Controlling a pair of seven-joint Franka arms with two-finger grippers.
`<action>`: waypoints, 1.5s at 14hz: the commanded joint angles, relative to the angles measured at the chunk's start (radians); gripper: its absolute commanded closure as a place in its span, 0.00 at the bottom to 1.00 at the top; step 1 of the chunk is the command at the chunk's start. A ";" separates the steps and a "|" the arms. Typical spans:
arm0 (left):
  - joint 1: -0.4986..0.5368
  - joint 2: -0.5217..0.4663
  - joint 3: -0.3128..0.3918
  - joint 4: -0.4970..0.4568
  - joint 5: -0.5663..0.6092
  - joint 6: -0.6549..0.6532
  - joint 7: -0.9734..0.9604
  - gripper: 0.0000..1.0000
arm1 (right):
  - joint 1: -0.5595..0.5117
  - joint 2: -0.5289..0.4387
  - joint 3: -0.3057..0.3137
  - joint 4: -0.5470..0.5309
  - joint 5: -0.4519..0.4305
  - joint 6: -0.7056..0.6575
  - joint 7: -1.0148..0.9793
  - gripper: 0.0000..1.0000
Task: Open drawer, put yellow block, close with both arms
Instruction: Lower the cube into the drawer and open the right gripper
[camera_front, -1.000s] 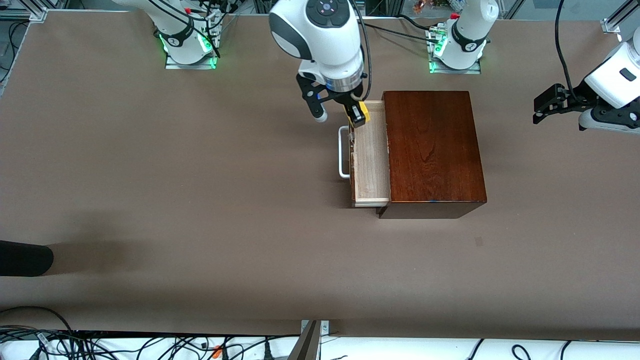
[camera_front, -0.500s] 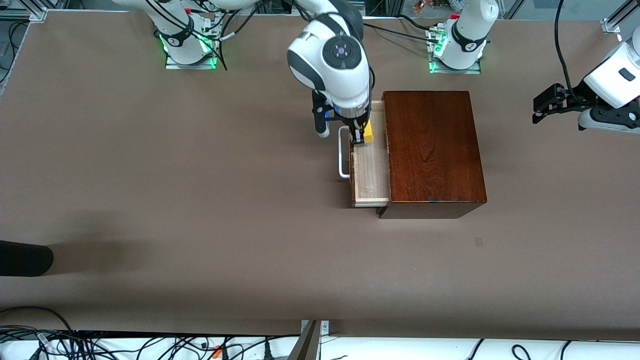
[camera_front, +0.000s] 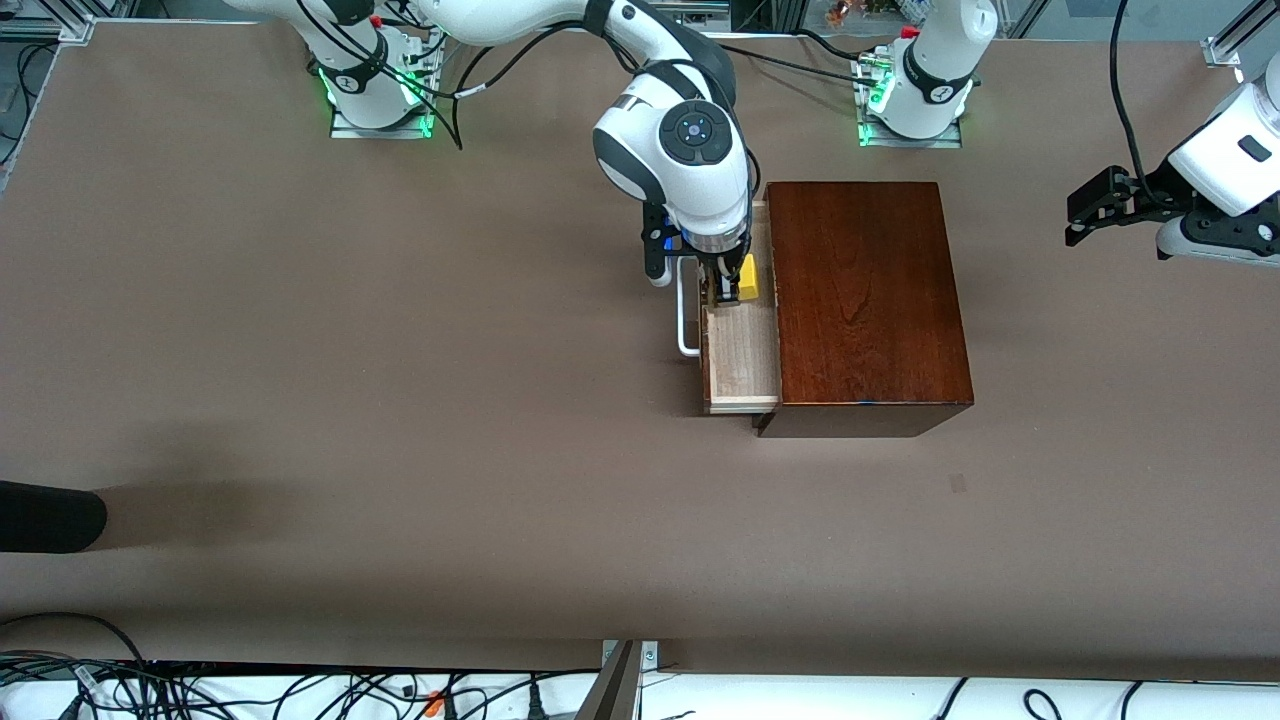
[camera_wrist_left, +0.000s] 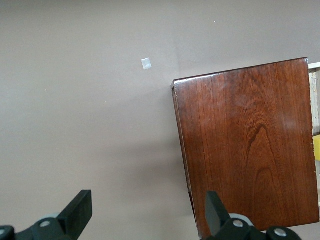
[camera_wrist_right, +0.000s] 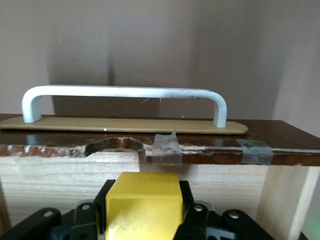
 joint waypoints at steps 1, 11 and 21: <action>0.005 -0.010 0.000 0.005 -0.011 -0.017 0.019 0.00 | 0.015 0.043 -0.008 0.045 -0.012 0.006 0.026 0.95; 0.007 -0.010 0.000 0.005 -0.013 -0.017 0.018 0.00 | 0.021 0.026 -0.015 0.045 -0.013 -0.109 0.041 0.00; 0.008 -0.009 0.000 0.005 -0.026 -0.020 0.015 0.00 | -0.201 -0.290 -0.015 0.035 -0.006 -0.526 -0.500 0.00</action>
